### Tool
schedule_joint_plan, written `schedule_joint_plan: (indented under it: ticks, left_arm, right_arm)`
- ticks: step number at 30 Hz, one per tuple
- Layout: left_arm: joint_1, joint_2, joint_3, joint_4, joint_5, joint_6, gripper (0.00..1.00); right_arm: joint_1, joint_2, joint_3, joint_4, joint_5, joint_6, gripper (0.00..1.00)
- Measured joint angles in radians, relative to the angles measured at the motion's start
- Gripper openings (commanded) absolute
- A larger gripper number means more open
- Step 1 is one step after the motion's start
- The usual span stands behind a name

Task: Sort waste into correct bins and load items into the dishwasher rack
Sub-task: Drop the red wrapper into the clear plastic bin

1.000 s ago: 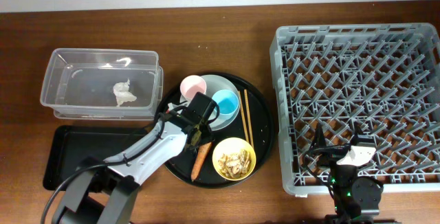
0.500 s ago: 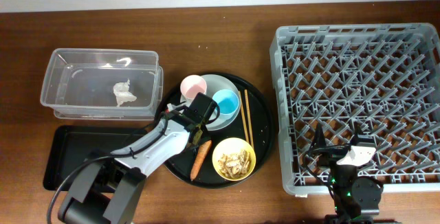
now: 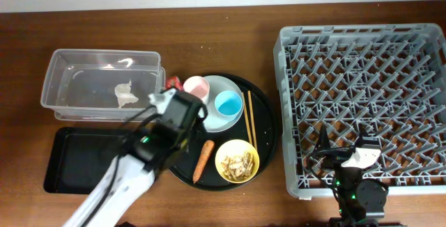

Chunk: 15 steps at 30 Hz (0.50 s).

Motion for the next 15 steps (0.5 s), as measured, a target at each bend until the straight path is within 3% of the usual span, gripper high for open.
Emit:
schedule_joint_plan:
  ticks: [3, 7, 12, 14, 15]
  left_arm:
    - [0.022, -0.130, 0.002, 0.003, -0.168, 0.003, 0.01]
    - [0.183, -0.091, 0.003, 0.064, -0.272, 0.003, 0.00]
    - [0.445, 0.132, 0.007, 0.270, -0.083, 0.032, 0.01]
    - [0.513, 0.218, 0.007, 0.338, 0.010, 0.035, 0.10]
    - [0.539, 0.250, 0.007, 0.349, 0.043, 0.035, 0.35]
  right_arm:
    - [0.000, 0.000, 0.000, 0.000, 0.000, 0.000, 0.99]
    - [0.000, 0.000, 0.000, 0.000, 0.000, 0.000, 0.98]
    - [0.000, -0.001, 0.000, 0.000, 0.000, 0.000, 0.98]
    - [0.000, 0.000, 0.000, 0.000, 0.000, 0.000, 0.98]
    - [0.000, 0.000, 0.000, 0.000, 0.000, 0.000, 0.98]
